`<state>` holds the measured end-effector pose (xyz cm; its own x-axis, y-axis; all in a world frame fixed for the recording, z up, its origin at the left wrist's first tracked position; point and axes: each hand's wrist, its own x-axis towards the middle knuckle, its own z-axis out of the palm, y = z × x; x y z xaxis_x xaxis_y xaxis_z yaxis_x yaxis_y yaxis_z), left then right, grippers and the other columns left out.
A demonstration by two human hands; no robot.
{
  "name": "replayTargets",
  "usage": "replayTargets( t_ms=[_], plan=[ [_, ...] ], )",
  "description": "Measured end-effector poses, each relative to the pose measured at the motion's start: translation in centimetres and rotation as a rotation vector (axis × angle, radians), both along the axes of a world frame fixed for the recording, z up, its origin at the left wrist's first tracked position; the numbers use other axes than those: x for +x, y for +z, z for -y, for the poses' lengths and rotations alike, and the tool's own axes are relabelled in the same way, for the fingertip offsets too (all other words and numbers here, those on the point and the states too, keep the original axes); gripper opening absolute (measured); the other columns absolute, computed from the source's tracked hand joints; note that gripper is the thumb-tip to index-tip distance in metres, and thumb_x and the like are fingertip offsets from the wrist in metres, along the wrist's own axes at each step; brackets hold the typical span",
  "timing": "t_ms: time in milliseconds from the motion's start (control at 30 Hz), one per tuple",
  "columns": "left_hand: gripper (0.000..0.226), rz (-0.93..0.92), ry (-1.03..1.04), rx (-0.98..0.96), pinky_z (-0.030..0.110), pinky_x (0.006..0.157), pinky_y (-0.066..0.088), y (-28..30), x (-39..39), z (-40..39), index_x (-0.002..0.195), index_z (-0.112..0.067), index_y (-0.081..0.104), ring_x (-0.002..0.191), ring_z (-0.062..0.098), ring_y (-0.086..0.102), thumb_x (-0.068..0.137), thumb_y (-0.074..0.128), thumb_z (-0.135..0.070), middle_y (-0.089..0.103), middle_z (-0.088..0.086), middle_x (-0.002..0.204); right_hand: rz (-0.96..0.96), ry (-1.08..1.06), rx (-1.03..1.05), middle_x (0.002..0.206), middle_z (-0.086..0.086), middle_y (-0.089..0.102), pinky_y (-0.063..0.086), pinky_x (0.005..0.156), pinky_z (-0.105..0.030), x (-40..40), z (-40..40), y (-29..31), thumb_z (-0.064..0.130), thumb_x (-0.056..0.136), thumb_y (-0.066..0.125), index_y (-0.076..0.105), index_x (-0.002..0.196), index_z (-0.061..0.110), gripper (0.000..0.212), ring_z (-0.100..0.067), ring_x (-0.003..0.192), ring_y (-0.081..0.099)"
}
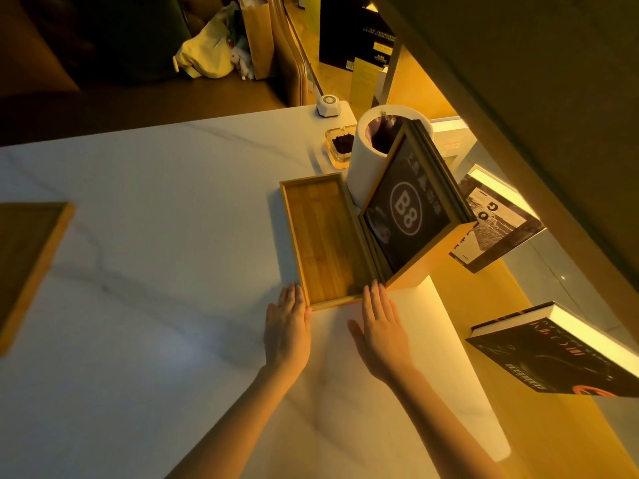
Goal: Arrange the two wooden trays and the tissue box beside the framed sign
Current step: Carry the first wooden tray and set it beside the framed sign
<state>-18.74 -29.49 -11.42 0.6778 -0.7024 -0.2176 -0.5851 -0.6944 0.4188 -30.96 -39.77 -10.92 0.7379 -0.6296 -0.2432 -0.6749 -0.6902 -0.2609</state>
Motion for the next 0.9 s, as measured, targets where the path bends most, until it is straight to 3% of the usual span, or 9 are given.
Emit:
replayTargets(
  t_ms=[267, 400, 900],
  plan=[
    [0.047, -0.026, 0.000, 0.007, 0.038, 0.111, 0.028, 0.59, -0.11, 0.00, 0.139, -0.010, 0.021, 0.138, 0.025, 0.026, 0.096, 0.029, -0.024, 0.027, 0.010, 0.151, 0.040, -0.009, -0.015, 0.156, -0.012, -0.001, -0.006, 0.109, -0.032, 0.04, -0.27, -0.08, 0.040, 0.095, 0.031, 0.002, 0.145, 0.011, 0.064, -0.022, 0.135, -0.015],
    [0.047, -0.023, -0.017, 0.027, 0.038, 0.109, 0.032, 0.81, 0.20, -0.13, 0.140, -0.011, 0.020, 0.138, 0.025, 0.026, 0.096, 0.028, -0.026, 0.025, 0.009, 0.151, 0.049, -0.017, -0.020, 0.156, -0.012, 0.002, -0.004, 0.108, -0.032, 0.27, -0.27, 0.26, 0.039, 0.096, 0.031, 0.005, 0.145, 0.010, 0.062, -0.028, 0.143, -0.002],
    [0.047, -0.050, -0.013, 0.004, 0.038, 0.103, 0.038, 0.51, 0.31, -0.29, 0.138, -0.009, 0.026, 0.131, 0.032, 0.035, 0.095, 0.031, -0.027, 0.031, 0.013, 0.149, 0.036, -0.020, -0.044, 0.156, -0.011, -0.001, -0.003, 0.110, -0.032, -0.13, -0.76, -0.24, 0.037, 0.096, 0.032, 0.003, 0.145, 0.011, 0.063, -0.028, 0.143, -0.004]
  ],
)
